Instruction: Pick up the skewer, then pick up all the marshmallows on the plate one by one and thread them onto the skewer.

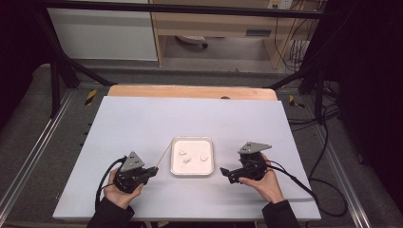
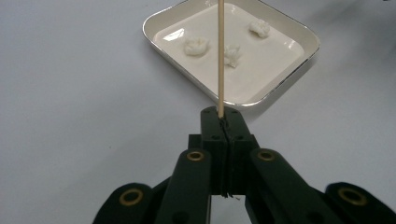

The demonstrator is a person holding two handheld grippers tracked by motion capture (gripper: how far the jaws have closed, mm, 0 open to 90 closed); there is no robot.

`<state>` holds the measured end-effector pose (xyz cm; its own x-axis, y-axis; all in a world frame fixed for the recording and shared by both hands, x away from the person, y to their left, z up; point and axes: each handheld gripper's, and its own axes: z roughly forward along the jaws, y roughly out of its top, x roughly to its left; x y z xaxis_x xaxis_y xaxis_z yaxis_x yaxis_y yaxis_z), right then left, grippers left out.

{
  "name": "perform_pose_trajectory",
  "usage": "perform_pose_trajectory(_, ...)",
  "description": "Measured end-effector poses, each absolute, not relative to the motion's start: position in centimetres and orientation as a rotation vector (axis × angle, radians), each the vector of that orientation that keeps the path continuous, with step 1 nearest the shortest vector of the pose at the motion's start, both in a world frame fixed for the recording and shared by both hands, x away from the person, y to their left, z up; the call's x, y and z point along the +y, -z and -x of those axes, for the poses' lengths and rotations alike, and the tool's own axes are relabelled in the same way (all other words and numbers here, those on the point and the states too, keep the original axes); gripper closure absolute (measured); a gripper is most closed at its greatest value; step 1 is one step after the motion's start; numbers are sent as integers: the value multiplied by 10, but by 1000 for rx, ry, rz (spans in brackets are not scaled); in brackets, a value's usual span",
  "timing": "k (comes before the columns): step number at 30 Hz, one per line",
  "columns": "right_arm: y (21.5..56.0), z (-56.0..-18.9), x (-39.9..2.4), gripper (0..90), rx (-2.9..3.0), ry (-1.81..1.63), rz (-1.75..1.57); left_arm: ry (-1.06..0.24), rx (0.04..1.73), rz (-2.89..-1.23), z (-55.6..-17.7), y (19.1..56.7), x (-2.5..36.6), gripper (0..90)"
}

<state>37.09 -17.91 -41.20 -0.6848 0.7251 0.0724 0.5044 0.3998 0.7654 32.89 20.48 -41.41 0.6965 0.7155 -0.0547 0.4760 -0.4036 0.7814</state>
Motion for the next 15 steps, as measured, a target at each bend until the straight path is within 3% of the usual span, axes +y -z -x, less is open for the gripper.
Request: perform_pose_trajectory(15, 401, -399, -129, 8, 2357, -1215, -1080, -365, 929, -2041, -329, 419, 212, 887)
